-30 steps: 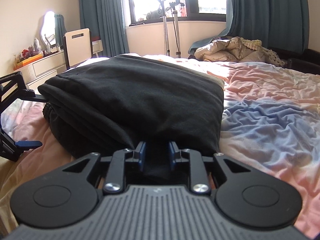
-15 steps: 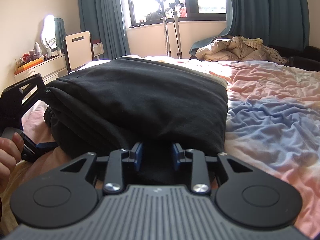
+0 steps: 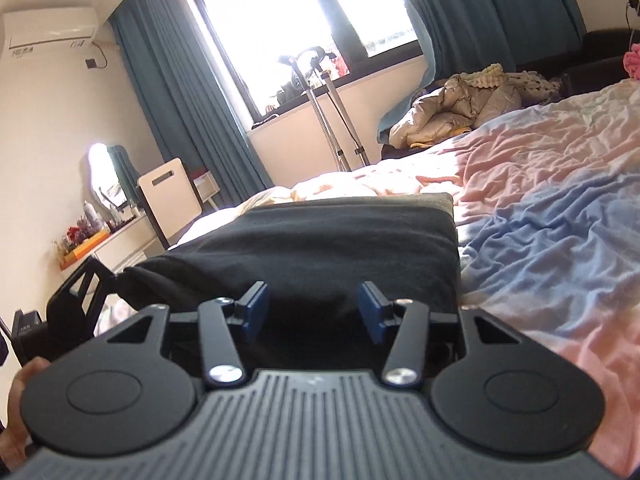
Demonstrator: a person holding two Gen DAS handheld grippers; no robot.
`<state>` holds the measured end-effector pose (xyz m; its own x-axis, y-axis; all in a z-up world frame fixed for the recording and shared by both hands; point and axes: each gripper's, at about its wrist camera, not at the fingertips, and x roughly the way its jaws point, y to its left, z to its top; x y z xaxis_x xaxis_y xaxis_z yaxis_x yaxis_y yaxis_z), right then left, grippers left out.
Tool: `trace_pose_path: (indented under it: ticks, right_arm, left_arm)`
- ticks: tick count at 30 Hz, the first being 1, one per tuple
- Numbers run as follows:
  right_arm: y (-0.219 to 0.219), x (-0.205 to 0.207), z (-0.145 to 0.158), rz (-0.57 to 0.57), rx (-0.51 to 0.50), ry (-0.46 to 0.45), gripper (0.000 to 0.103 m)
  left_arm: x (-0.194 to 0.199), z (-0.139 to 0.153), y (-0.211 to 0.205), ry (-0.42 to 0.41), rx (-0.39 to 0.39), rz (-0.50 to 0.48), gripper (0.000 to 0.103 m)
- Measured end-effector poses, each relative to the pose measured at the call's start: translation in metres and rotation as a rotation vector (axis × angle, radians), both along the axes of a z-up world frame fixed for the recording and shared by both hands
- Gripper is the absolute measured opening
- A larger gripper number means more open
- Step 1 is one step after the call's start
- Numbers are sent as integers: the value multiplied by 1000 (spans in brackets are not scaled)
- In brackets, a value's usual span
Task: Fold clothes
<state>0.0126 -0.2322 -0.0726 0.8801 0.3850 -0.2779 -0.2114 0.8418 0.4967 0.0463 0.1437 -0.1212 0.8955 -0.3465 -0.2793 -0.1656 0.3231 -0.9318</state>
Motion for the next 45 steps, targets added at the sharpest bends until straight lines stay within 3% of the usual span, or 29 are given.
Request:
trace_pose_path:
  ticks: [2, 9, 12, 15, 17, 22, 26, 30, 33, 36, 37, 38, 41, 45]
  right_arm:
    - [-16, 6, 1, -55, 74, 11, 66]
    - [-46, 51, -48, -119, 209, 202, 68]
    - [-45, 58, -55, -98, 239, 200, 72]
    - [-41, 65, -56, -60, 265, 186, 85]
    - [-39, 72, -57, -48, 263, 192, 87]
    - [-44, 96, -74, -20, 315, 253, 88]
    - [-51, 108, -83, 7, 403, 289, 88]
    - [-49, 113, -77, 63, 414, 267, 88]
    - [-50, 107, -69, 97, 475, 198, 89]
    - [-51, 109, -72, 117, 496, 196, 89]
    - [-49, 110, -75, 109, 481, 218, 86]
    - [-48, 111, -78, 96, 462, 240, 72]
    - [-39, 105, -70, 45, 357, 202, 49]
    - [-33, 96, -49, -6, 286, 150, 33]
  left_arm:
    - [1, 8, -6, -24, 42, -15, 94]
    - [6, 34, -29, -126, 185, -77, 93]
    - [16, 20, -28, -56, 164, -41, 94]
    - [32, -3, -21, 38, 141, -31, 94]
    - [42, -11, -20, 58, 142, -41, 93]
    - [61, -7, -22, 20, 194, -51, 93]
    - [59, 0, -23, -37, 194, -60, 78]
    - [57, 11, -26, -129, 158, -87, 78]
    - [68, 1, -27, -65, 190, -94, 80]
    - [78, -12, -28, -6, 227, -117, 79]
    - [79, -13, -30, -7, 251, -119, 78]
    - [80, -14, -31, -9, 277, -122, 74]
    - [78, -5, -36, -28, 331, -119, 56]
    - [69, 9, -40, -51, 375, -110, 40]
